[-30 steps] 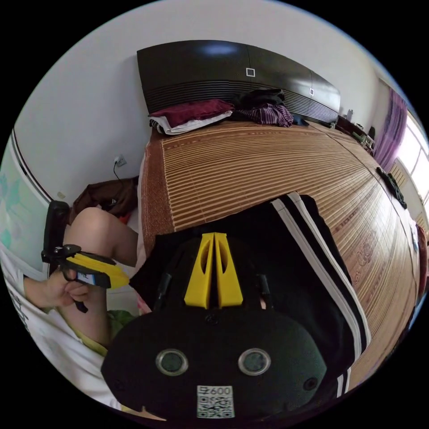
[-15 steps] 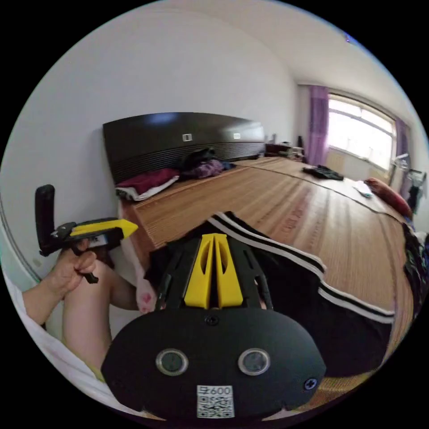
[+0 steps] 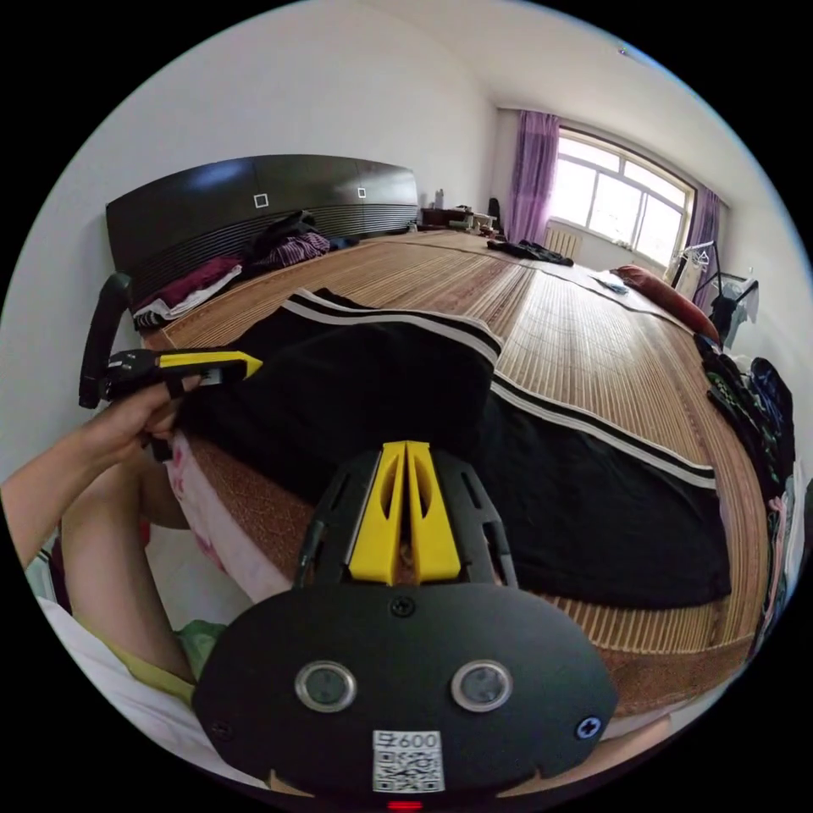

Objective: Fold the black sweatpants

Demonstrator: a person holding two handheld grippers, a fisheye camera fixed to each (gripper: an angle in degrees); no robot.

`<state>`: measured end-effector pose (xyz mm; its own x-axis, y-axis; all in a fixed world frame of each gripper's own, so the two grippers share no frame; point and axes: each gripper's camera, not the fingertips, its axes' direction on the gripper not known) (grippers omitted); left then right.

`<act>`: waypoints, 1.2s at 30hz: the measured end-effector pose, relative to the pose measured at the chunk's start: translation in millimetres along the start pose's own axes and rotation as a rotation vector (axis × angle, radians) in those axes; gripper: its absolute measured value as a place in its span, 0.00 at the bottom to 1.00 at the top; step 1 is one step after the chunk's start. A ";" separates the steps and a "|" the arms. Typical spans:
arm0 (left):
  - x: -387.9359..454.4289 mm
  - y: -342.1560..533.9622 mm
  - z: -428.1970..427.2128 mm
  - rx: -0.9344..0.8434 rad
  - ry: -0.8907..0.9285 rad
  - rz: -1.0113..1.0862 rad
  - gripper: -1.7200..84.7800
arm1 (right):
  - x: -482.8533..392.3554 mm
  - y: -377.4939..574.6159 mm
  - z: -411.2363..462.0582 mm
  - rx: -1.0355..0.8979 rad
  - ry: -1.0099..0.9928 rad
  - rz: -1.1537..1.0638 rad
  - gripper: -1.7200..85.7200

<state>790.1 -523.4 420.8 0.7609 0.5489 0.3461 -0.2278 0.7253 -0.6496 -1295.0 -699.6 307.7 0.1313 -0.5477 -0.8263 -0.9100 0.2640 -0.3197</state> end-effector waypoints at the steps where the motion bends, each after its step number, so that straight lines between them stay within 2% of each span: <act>1: 4.8 -2.2 1.2 -0.019 -0.031 0.039 0.02 | 0.1 0.3 -2.8 0.012 -0.005 0.003 0.01; 3: 10.9 -7.4 -3.6 -0.048 -0.089 0.043 0.02 | -1.3 -0.1 -6.9 0.025 -0.005 0.003 0.01; 6: 17.8 2.9 -33.2 0.190 -0.076 -0.038 0.02 | -5.9 -4.1 -11.9 0.029 0.003 -0.001 0.01; 8: 30.2 11.5 -32.3 0.333 0.070 0.016 0.02 | -7.0 -8.1 -17.1 0.030 -0.004 0.004 0.01; 9: 34.5 11.1 -25.6 0.324 0.097 0.043 0.02 | -6.7 -9.3 -19.2 0.030 -0.008 0.008 0.01; 13: 55.1 16.4 63.9 0.023 0.072 0.072 0.02 | 1.6 -24.1 -55.9 0.099 -0.080 0.103 0.01; 14: 49.8 27.3 67.4 0.083 0.069 0.067 0.02 | 4.8 -33.2 -66.8 0.136 -0.158 0.126 0.01; 16: 35.0 30.3 76.0 0.074 0.103 0.016 0.02 | 8.8 -55.1 -71.0 0.139 -0.283 0.136 0.01; 18: 17.2 29.8 84.2 0.060 0.152 -0.011 0.02 | 7.9 -84.2 -63.6 0.104 -0.319 0.131 0.01; 21: -9.3 32.9 99.4 0.059 0.219 -0.020 0.02 | -13.6 -132.1 -40.2 0.056 -0.214 0.022 0.01; 26: -31.9 35.4 119.7 0.062 0.216 -0.023 0.02 | -55.2 -176.3 40.7 -0.218 0.025 -0.212 0.01; 30: -29.3 32.1 129.5 0.055 0.132 0.032 0.02 | -59.6 -172.9 48.9 -0.202 0.005 -0.192 0.01; 35: -49.4 -25.7 140.5 -0.162 0.153 0.133 0.02 | -67.6 -165.5 42.9 -0.158 -0.013 -0.186 0.01; 36: -52.8 -33.0 140.2 -0.162 0.157 0.137 0.02 | -67.9 -163.6 41.7 -0.148 -0.016 -0.182 0.01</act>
<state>672.3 -518.0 518.8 0.8176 0.5569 0.1463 -0.2442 0.5655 -0.7878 -1138.6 -672.5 396.8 0.3033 -0.5630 -0.7688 -0.9184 0.0425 -0.3934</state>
